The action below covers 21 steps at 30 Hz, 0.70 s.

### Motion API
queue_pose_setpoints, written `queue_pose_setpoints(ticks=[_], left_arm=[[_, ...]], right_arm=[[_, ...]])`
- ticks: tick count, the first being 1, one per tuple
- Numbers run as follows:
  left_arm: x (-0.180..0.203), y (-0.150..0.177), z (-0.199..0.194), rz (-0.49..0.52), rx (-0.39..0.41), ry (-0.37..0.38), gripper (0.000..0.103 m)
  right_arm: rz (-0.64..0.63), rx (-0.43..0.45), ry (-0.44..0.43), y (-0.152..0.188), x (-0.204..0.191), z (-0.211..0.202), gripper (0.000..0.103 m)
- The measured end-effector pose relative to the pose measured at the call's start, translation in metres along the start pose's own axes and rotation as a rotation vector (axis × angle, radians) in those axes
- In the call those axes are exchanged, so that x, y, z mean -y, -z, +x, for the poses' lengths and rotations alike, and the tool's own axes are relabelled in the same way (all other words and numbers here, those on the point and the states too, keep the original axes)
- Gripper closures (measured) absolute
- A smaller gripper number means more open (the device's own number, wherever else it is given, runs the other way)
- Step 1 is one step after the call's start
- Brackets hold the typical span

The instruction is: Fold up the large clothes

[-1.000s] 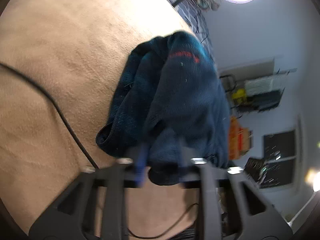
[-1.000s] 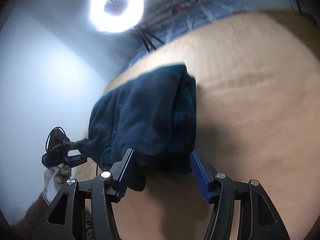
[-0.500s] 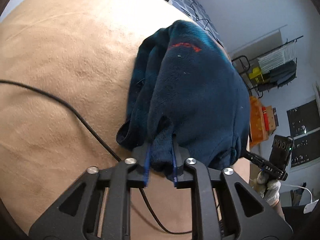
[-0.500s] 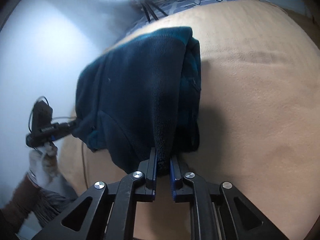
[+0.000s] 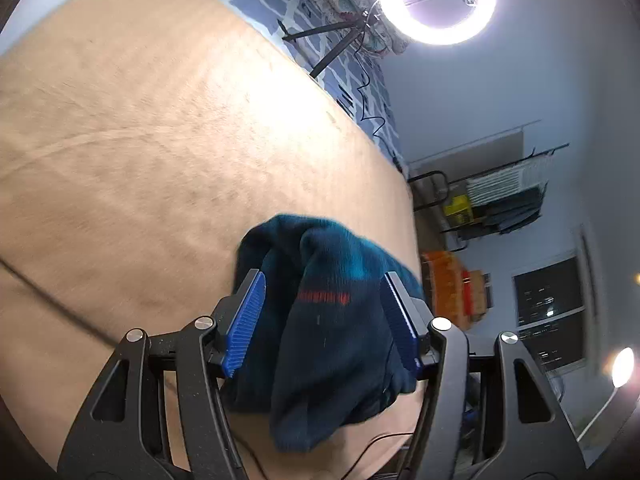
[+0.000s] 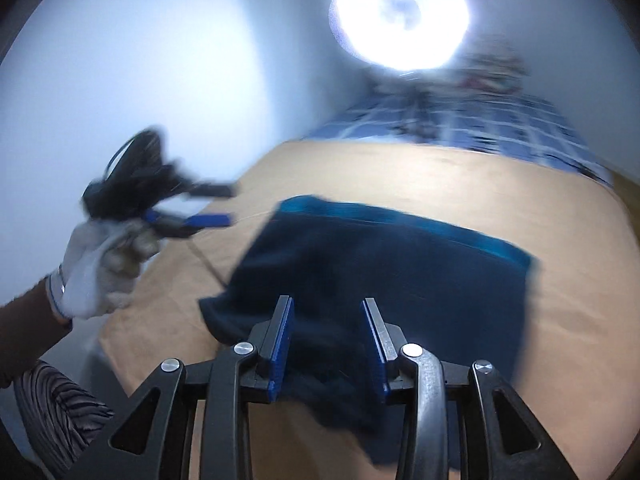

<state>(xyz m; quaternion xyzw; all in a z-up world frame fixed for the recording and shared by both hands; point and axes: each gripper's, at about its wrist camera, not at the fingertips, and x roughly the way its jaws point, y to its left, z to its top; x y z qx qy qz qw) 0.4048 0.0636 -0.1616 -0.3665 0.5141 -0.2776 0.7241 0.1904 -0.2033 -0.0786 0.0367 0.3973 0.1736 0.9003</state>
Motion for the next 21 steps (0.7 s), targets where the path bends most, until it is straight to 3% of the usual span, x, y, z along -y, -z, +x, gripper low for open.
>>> queue_pose_setpoints(ticks=[3, 6, 12, 16, 19, 20, 21], left_arm=[[-0.011, -0.013, 0.019, -0.072, -0.034, 0.058, 0.042], [-0.016, -0.017, 0.043, -0.077, -0.105, 0.105, 0.042], [-0.024, -0.028, 0.082, -0.167, -0.252, 0.299, 0.042], [-0.023, -0.039, 0.099, -0.176, -0.272, 0.311, 0.042], [-0.019, -0.045, 0.106, -0.175, -0.239, 0.288, 0.043], [-0.014, -0.046, 0.105, -0.159, -0.2, 0.257, 0.045], [-0.005, -0.048, 0.104, -0.116, -0.162, 0.208, 0.054]], right_arm=[[-0.036, -0.05, -0.032, -0.004, -0.019, 0.045, 0.069], [-0.052, -0.111, -0.041, -0.003, -0.029, 0.082, 0.069], [-0.064, -0.194, -0.062, 0.017, -0.031, 0.107, 0.07], [-0.049, -0.19, -0.077, 0.018, -0.029, 0.105, 0.07], [-0.063, -0.191, -0.064, 0.022, -0.035, 0.106, 0.07], [-0.059, -0.191, -0.065, 0.023, -0.036, 0.107, 0.07], [-0.055, -0.193, -0.067, 0.025, -0.036, 0.107, 0.07]])
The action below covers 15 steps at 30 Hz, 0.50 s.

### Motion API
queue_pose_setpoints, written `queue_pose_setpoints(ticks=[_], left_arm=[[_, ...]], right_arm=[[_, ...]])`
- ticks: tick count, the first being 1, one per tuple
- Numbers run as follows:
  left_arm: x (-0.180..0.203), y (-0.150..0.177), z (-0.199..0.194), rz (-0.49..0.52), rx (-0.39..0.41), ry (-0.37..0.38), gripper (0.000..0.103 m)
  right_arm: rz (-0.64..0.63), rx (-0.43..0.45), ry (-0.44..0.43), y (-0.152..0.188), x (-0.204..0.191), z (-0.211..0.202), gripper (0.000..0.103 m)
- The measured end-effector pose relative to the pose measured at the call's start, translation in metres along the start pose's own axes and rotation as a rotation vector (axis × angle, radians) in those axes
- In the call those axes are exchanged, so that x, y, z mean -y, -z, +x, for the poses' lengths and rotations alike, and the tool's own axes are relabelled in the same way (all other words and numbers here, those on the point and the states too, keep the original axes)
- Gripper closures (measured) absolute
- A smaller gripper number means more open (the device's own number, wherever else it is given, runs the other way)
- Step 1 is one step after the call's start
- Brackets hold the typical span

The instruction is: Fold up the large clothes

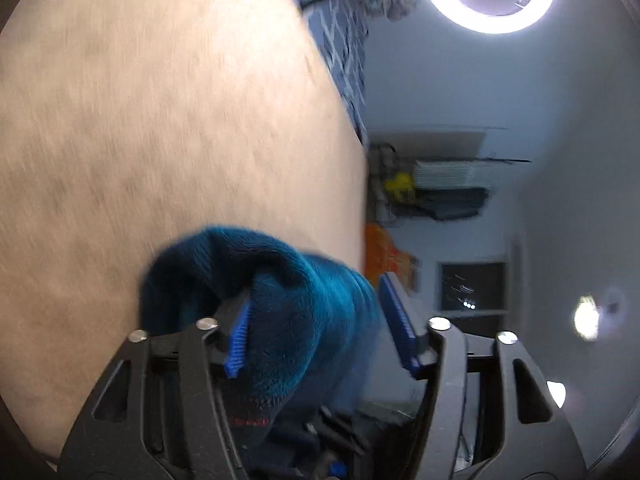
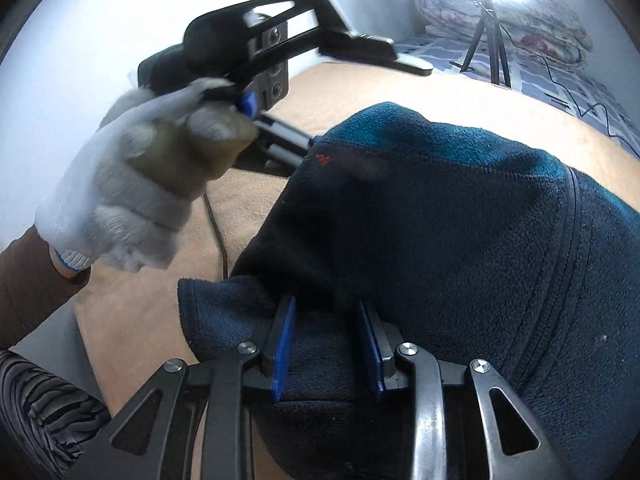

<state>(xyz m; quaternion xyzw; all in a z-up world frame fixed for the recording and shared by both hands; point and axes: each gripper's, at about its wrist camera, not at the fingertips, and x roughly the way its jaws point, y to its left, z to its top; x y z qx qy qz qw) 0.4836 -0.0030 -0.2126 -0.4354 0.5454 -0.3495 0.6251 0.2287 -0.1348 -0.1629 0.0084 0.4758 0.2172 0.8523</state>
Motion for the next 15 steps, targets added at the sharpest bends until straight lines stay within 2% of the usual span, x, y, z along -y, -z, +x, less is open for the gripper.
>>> queue_pose_setpoints(ticks=[1, 2, 4, 5, 7, 9, 13, 15], left_arm=[[0.01, 0.001, 0.003, 0.062, 0.03, -0.067, 0.068], [0.015, 0.003, 0.006, 0.109, 0.053, -0.135, 0.076], [0.017, 0.008, 0.017, 0.201, 0.095, -0.27, 0.082], [0.012, 0.006, 0.022, 0.215, 0.109, -0.336, 0.083], [0.006, 0.004, 0.021, 0.197, 0.112, -0.336, 0.083], [0.013, 0.008, 0.009, 0.22, 0.124, -0.326, 0.083], [0.018, 0.022, -0.025, 0.194, 0.141, -0.221, 0.085], [0.021, 0.024, -0.041, 0.218, 0.164, -0.252, 0.086]], right_arm=[[0.0, -0.001, 0.0, 0.002, -0.002, -0.002, 0.07], [-0.003, 0.0, 0.003, 0.004, -0.003, -0.003, 0.07], [0.001, -0.001, 0.005, 0.005, -0.004, -0.002, 0.07], [0.004, -0.005, 0.004, 0.006, -0.005, -0.001, 0.07], [0.002, -0.007, 0.013, 0.005, -0.004, 0.004, 0.07], [-0.004, -0.01, 0.018, 0.005, -0.006, 0.004, 0.07], [0.015, -0.011, -0.016, 0.008, 0.001, -0.002, 0.072], [0.006, -0.011, -0.023, 0.008, 0.001, -0.004, 0.072]])
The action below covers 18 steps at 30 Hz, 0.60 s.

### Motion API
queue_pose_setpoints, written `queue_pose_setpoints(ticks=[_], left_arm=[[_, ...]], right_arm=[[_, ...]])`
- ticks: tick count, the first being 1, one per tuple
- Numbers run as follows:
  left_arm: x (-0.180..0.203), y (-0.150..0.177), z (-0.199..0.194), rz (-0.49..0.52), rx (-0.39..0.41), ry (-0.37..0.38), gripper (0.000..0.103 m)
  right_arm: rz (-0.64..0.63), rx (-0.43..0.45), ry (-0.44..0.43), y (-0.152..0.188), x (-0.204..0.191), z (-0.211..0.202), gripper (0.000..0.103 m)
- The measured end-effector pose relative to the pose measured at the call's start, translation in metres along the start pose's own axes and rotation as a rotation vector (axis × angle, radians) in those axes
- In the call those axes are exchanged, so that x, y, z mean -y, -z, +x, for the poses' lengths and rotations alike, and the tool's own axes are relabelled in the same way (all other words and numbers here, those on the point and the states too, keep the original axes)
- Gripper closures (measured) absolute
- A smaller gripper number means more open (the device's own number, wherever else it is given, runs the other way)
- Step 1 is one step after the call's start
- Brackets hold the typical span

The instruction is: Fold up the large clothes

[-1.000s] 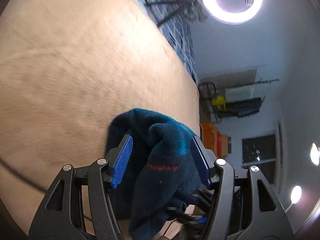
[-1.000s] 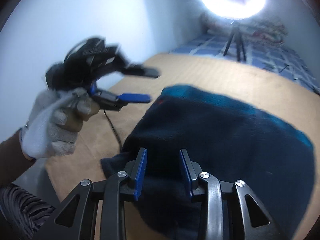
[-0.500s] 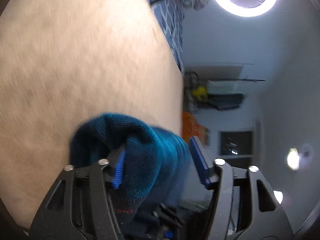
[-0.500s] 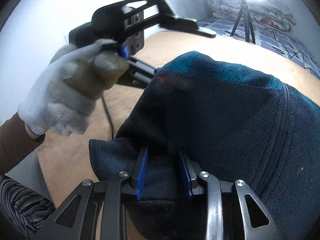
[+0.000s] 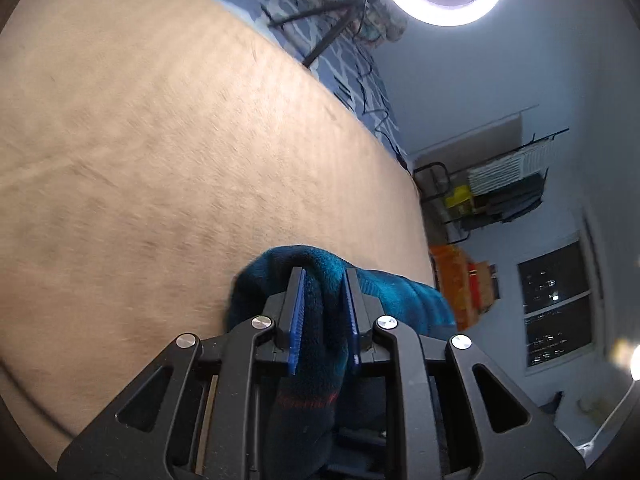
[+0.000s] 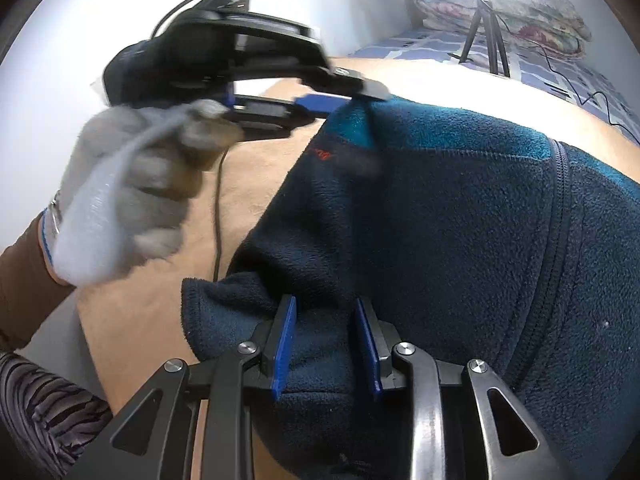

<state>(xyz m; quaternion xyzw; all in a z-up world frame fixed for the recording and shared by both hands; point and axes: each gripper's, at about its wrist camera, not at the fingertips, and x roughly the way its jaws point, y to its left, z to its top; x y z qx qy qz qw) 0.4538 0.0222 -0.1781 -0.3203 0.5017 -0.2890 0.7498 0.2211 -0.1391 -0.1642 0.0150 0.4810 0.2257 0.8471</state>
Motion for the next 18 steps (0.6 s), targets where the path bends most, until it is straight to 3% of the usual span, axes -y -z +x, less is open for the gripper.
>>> queue_pose_setpoints(ticks=[4, 8, 12, 15, 18], left_arm=[[-0.003, -0.007, -0.036, -0.001, 0.053, -0.073, 0.086], [0.026, -0.001, -0.052, 0.106, 0.072, -0.106, 0.086], [0.064, 0.018, -0.034, 0.22, 0.051, -0.154, 0.081], [0.086, 0.024, -0.003, 0.284, 0.04, -0.197, 0.079], [0.097, 0.023, 0.036, 0.375, 0.013, -0.264, 0.079]], right_arm=[[0.034, 0.016, -0.073, -0.007, 0.003, -0.026, 0.072], [0.059, 0.163, -0.072, -0.02, 0.026, -0.08, 0.072], [0.14, 0.258, 0.095, -0.034, 0.075, -0.112, 0.07], [0.228, 0.254, 0.184, -0.034, 0.116, -0.107, 0.071], [0.277, 0.228, 0.209, -0.032, 0.139, -0.092, 0.071]])
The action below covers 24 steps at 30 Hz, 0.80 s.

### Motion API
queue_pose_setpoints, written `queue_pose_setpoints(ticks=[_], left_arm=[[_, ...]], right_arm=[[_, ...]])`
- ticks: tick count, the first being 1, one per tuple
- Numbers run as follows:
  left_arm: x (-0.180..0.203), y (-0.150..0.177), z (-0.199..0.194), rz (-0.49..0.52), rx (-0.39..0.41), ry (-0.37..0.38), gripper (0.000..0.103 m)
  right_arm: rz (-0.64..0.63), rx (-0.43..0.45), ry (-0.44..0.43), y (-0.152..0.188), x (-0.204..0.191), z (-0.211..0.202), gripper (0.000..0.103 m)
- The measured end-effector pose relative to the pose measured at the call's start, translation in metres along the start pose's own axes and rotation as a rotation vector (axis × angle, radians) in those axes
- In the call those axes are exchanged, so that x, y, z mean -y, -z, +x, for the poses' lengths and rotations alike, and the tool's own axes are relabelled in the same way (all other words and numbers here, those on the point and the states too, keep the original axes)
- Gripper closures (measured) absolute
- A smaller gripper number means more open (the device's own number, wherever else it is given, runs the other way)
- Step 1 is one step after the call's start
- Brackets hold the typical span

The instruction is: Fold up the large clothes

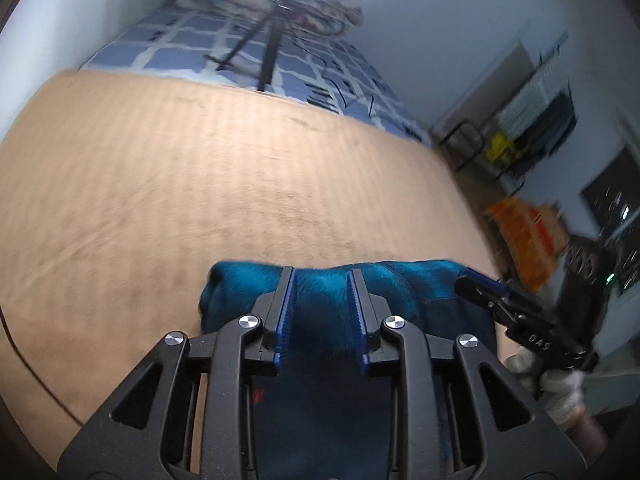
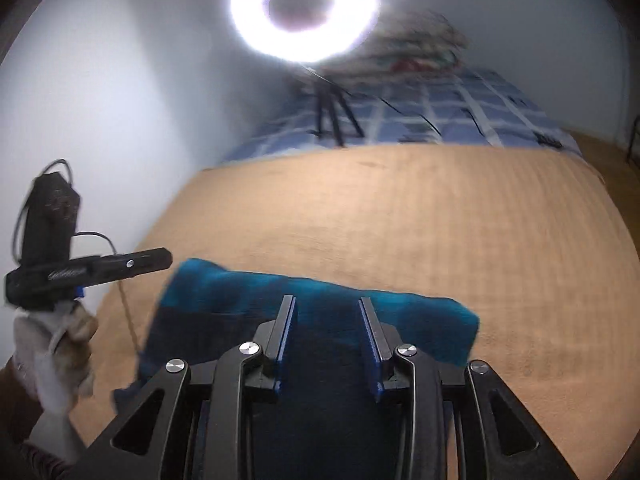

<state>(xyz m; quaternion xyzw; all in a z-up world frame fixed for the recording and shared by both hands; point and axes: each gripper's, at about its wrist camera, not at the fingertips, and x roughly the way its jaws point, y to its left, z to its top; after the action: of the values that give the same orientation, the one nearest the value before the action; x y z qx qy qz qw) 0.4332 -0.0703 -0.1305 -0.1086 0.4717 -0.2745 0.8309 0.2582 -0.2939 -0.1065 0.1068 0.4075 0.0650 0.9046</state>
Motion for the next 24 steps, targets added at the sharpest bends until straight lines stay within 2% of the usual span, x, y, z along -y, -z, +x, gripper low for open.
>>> queue_pose_setpoints(ticks=[3, 5, 7, 10, 12, 13, 14, 16, 17, 21, 22, 24], left_arm=[[-0.002, 0.006, 0.037, 0.062, -0.096, -0.067, 0.078], [-0.02, 0.011, 0.057, 0.02, -0.135, -0.052, 0.08], [-0.033, 0.016, 0.061, -0.033, -0.12, -0.027, 0.087], [-0.031, 0.016, 0.052, -0.026, -0.1, -0.02, 0.088], [-0.028, 0.015, 0.03, -0.046, -0.066, -0.001, 0.088], [-0.027, 0.016, 0.017, -0.053, -0.038, 0.005, 0.083], [-0.024, 0.018, 0.002, -0.052, -0.011, 0.008, 0.079], [-0.02, 0.024, -0.019, -0.014, 0.026, 0.01, 0.065], [-0.018, 0.029, -0.026, 0.002, 0.045, -0.008, 0.064], [-0.026, 0.047, -0.025, -0.035, 0.018, 0.007, 0.064], [-0.027, 0.053, -0.019, -0.023, 0.001, -0.014, 0.064], [-0.036, 0.061, -0.006, -0.021, -0.029, -0.059, 0.064]], right_arm=[[-0.043, -0.039, 0.042, 0.002, 0.001, 0.019, 0.071], [-0.075, -0.074, 0.058, 0.009, -0.003, 0.03, 0.071], [-0.045, -0.094, 0.062, 0.023, 0.002, 0.042, 0.072], [-0.09, -0.101, 0.092, 0.022, -0.001, 0.045, 0.072], [-0.069, -0.1, 0.058, 0.013, 0.001, 0.033, 0.072], [-0.027, -0.06, 0.014, 0.008, 0.01, 0.017, 0.075], [0.002, -0.034, 0.006, 0.005, 0.017, 0.008, 0.075], [0.057, -0.003, 0.016, 0.001, 0.034, -0.007, 0.073], [0.076, 0.006, 0.026, 0.0, 0.043, -0.014, 0.073], [0.122, -0.012, 0.01, 0.005, 0.058, -0.013, 0.076], [0.11, -0.033, 0.009, 0.008, 0.056, -0.007, 0.077], [0.039, -0.079, 0.068, 0.013, 0.048, 0.01, 0.077]])
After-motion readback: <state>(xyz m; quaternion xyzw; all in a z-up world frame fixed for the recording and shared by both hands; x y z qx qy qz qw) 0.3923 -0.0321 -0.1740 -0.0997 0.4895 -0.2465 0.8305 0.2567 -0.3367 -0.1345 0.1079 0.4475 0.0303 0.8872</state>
